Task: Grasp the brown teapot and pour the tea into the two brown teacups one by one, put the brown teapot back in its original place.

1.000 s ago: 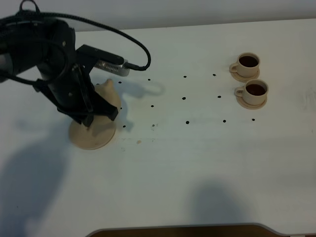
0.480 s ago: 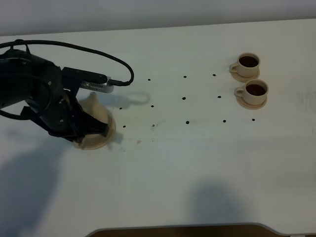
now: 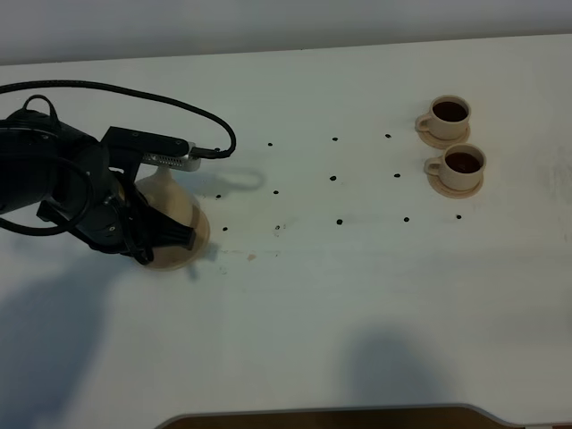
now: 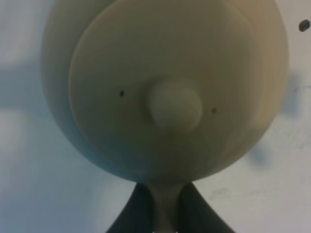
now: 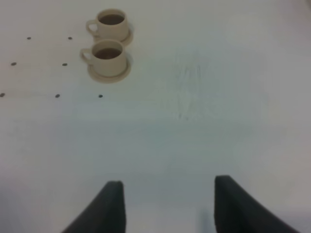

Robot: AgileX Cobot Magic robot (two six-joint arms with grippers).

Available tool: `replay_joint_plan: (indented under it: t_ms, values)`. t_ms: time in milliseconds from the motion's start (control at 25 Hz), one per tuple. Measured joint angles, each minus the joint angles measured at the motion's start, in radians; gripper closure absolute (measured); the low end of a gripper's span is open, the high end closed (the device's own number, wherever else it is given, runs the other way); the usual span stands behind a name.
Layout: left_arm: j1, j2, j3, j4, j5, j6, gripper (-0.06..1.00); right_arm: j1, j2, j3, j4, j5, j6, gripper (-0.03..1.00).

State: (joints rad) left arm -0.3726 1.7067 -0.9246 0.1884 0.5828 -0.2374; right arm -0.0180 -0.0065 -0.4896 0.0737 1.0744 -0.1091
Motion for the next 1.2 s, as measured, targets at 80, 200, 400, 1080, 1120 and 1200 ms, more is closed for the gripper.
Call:
replay_joint_plan:
  t_ms: [80, 200, 400, 1080, 1120, 1200]
  values:
    - [0.0, 0.0, 0.0, -0.014, 0.0, 0.002, 0.82, 0.0, 0.0, 0.0, 0.0, 0.0, 0.0, 0.55]
    - [0.0, 0.0, 0.0, -0.032, 0.001, 0.011, 0.82, 0.0, 0.0, 0.0, 0.0, 0.0, 0.0, 0.55]
    - [0.0, 0.0, 0.0, -0.035, 0.027, 0.014, 0.82, 0.0, 0.0, 0.0, 0.0, 0.0, 0.0, 0.55]
    - [0.0, 0.022, 0.0, -0.027, 0.018, 0.014, 0.82, 0.0, 0.0, 0.0, 0.0, 0.0, 0.0, 0.55]
    - [0.0, 0.027, 0.0, -0.028, 0.017, 0.014, 0.82, 0.0, 0.0, 0.0, 0.0, 0.0, 0.0, 0.55]
    - [0.0, 0.03, 0.0, -0.028, 0.012, 0.016, 0.82, 0.0, 0.0, 0.0, 0.0, 0.0, 0.0, 0.55]
